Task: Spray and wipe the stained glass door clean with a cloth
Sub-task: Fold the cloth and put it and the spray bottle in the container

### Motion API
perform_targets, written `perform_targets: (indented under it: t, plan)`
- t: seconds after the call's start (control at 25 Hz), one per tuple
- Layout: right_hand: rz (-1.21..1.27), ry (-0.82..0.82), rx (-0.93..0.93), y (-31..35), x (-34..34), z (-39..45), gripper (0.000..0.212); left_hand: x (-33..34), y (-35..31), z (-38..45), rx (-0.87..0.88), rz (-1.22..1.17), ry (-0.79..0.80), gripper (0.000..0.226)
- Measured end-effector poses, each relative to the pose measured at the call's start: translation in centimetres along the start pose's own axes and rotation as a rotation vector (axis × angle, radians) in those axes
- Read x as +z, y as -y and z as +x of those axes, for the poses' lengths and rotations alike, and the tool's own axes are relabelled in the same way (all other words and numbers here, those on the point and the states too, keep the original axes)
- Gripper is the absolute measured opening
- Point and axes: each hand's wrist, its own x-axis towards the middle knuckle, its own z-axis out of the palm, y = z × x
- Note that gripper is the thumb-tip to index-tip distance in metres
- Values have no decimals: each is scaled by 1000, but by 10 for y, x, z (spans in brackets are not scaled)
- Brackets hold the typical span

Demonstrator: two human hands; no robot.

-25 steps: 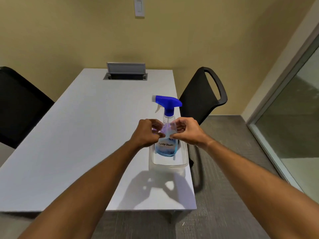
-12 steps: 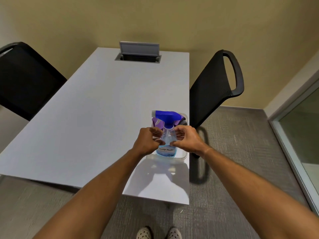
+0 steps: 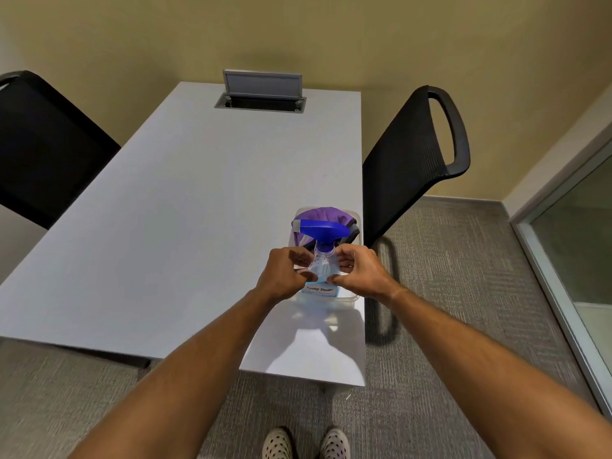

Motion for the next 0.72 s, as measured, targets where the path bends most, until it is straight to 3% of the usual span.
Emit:
perform_targets:
  t: [0.32,0.48,0.72]
  plan:
    - [-13,-20,3,2,5,-3,46,1,4,0,-3,-21,27,32]
    - [-121,-27,-5,-1,7,-6,55,0,5,-1,3,-1,68,46]
    - [-460,-83,-24,2,-13,-11,83,-25,11,1,160,530,119,78]
